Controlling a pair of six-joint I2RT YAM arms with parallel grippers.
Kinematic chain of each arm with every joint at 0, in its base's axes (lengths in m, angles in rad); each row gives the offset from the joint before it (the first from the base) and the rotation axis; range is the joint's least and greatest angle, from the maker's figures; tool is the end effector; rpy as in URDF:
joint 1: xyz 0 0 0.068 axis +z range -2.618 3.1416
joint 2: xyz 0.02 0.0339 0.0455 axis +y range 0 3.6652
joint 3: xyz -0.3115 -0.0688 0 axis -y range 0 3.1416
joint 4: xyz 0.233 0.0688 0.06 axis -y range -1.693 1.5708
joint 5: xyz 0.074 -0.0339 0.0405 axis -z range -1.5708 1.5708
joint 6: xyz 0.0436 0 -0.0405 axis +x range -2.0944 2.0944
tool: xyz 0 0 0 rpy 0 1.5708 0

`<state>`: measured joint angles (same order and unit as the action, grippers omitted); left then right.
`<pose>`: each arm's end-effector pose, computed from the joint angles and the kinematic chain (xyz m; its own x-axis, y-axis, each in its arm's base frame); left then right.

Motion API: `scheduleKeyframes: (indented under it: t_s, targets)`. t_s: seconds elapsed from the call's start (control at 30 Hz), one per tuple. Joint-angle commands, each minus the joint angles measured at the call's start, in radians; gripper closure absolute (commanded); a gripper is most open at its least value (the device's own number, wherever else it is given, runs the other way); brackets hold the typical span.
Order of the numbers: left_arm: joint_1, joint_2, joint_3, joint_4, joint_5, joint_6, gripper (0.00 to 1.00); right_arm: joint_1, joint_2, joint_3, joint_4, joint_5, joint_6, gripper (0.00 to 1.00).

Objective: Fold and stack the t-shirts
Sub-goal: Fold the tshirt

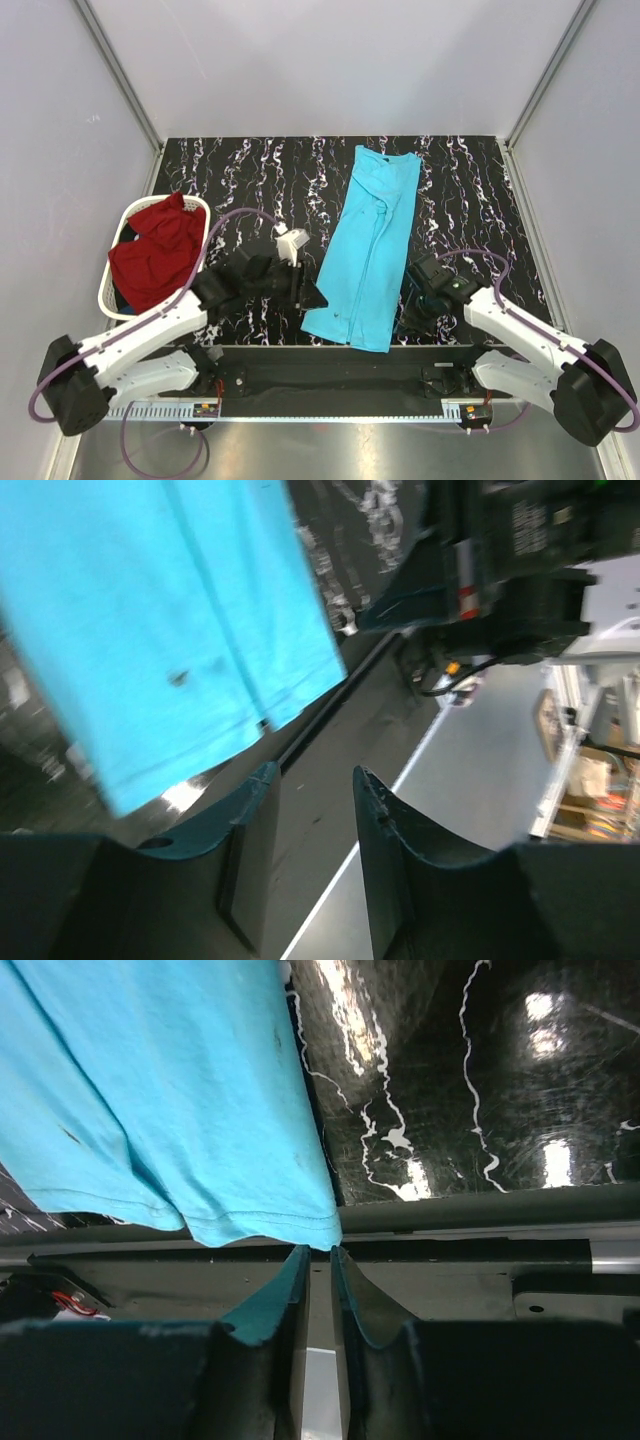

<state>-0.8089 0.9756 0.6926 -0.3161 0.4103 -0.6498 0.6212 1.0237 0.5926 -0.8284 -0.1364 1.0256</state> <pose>0.1116 -0.1422 0.2997 -0.8489 0.0861 -0.5214 0.4738 0.5611 -0.6787 0.1028 0.0808 0.2251 -0.9234 0.3808 -0.0482 0.3453 0.8789 0.3290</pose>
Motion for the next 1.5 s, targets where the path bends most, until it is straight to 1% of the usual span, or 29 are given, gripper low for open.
scheduleKeyframes:
  t_s: [0.0, 0.03, 0.13, 0.17, 0.23, 0.3, 0.43, 0.63, 0.7, 0.9, 1.07, 1.17, 1.37, 1.4, 1.47]
  targets:
    - [-0.025, 0.092, -0.019, 0.284, 0.126, -0.073, 0.61, 0.025, -0.011, -0.025, 0.075, -0.064, 0.034, 0.80]
    - [-0.038, 0.141, -0.015, 0.313, 0.140, -0.073, 0.61, 0.032, -0.017, -0.028, 0.103, -0.090, 0.037, 0.81]
    - [-0.055, 0.214, 0.005, 0.313, 0.145, -0.048, 0.61, 0.071, -0.037, -0.053, 0.132, -0.086, 0.068, 0.85]
    - [-0.056, 0.227, 0.007, 0.313, 0.147, -0.047, 0.61, 0.074, -0.039, -0.068, 0.138, -0.088, 0.076, 0.87]
    - [-0.068, 0.256, 0.002, 0.362, 0.139, -0.057, 0.61, 0.078, -0.027, -0.083, 0.167, -0.098, 0.085, 0.89]
    - [-0.084, 0.273, -0.005, 0.396, 0.130, -0.065, 0.61, 0.095, -0.011, -0.099, 0.187, -0.103, 0.097, 0.89]
    - [-0.159, 0.362, 0.008, 0.399, 0.062, -0.053, 0.61, 0.103, 0.009, -0.126, 0.187, -0.060, 0.110, 0.89]
    - [-0.216, 0.468, 0.005, 0.426, 0.013, -0.063, 0.62, 0.106, 0.021, -0.177, 0.235, -0.043, 0.128, 0.88]
    - [-0.231, 0.498, 0.018, 0.414, -0.008, -0.057, 0.63, 0.104, 0.009, -0.195, 0.239, -0.035, 0.133, 0.85]
    - [-0.271, 0.580, 0.050, 0.407, -0.039, -0.036, 0.64, 0.106, -0.056, -0.212, 0.226, -0.032, 0.159, 0.83]
    - [-0.297, 0.601, 0.077, 0.354, -0.105, -0.017, 0.64, 0.106, -0.088, -0.191, 0.186, -0.009, 0.163, 0.74]
    - [-0.302, 0.607, 0.077, 0.342, -0.131, -0.014, 0.63, 0.106, -0.090, -0.191, 0.180, -0.008, 0.162, 0.70]
    - [-0.306, 0.633, 0.094, 0.318, -0.163, 0.001, 0.63, 0.106, -0.105, -0.198, 0.180, -0.003, 0.171, 0.68]
    - [-0.309, 0.638, 0.096, 0.287, -0.169, 0.006, 0.63, 0.104, -0.112, -0.200, 0.180, -0.003, 0.172, 0.67]
    - [-0.312, 0.641, 0.099, 0.278, -0.185, 0.012, 0.64, 0.104, -0.117, -0.203, 0.179, 0.000, 0.175, 0.66]
